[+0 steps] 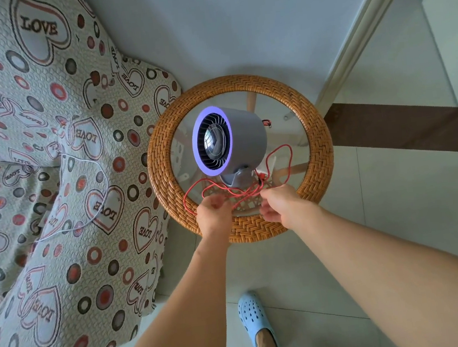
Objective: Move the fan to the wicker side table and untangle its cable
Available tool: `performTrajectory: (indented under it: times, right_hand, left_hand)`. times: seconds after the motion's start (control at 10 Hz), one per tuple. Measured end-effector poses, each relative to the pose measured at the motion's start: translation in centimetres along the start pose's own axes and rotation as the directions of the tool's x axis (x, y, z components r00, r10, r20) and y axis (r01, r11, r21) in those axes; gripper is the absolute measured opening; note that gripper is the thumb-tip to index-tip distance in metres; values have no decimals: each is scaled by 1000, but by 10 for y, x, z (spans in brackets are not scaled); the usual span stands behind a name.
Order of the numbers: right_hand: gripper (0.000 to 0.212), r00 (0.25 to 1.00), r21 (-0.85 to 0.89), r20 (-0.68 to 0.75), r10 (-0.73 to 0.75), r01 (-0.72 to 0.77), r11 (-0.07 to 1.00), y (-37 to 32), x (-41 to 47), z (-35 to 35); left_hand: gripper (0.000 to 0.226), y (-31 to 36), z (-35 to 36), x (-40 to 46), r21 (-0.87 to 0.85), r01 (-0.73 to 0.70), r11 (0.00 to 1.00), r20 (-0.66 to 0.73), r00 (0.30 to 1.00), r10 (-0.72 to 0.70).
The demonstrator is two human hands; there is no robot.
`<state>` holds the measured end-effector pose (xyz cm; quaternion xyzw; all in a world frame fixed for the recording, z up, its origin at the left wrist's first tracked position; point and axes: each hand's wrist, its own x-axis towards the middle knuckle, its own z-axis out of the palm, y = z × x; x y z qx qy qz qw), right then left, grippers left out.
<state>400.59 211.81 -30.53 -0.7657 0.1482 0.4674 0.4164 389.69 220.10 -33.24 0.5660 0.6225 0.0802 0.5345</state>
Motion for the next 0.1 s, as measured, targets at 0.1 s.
performTrajectory:
  times: [0.1]
  right_hand:
    - [28,1000,43,25,-6,5,999,7,-12,-9]
  left_hand:
    - [16,3,-2,-20,-183,68,981,9,998,-68]
